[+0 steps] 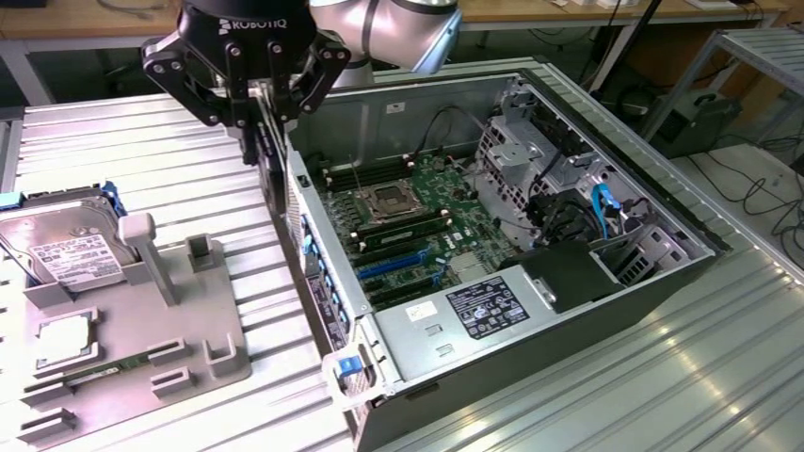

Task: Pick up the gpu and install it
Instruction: 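Pick up the gpu and move the gpu toward the slot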

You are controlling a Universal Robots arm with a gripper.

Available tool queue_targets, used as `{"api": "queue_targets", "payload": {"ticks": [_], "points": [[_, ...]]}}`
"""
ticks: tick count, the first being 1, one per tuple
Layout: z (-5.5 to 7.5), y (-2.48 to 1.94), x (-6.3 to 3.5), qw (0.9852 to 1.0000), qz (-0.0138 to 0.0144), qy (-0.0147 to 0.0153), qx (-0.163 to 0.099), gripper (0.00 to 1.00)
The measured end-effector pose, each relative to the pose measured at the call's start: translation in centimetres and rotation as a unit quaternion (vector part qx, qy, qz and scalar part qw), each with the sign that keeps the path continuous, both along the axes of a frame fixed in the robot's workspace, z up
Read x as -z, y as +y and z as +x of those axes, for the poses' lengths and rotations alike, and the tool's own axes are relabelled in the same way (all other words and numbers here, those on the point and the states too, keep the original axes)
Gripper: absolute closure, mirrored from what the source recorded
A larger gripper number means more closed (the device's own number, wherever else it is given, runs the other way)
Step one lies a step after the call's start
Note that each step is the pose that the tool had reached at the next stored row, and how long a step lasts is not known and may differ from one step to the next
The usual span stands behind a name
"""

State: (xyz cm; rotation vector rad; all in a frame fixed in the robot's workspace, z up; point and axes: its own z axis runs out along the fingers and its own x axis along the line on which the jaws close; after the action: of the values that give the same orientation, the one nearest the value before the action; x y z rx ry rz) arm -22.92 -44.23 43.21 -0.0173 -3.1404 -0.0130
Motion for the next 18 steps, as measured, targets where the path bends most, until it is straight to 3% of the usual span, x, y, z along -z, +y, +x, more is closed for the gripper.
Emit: {"api": "queue_targets", "payload": {"ticks": [18], "points": [[1.5,0.00,0.00,1.0000,0.0000,0.0000,0.000,0.72]]}}
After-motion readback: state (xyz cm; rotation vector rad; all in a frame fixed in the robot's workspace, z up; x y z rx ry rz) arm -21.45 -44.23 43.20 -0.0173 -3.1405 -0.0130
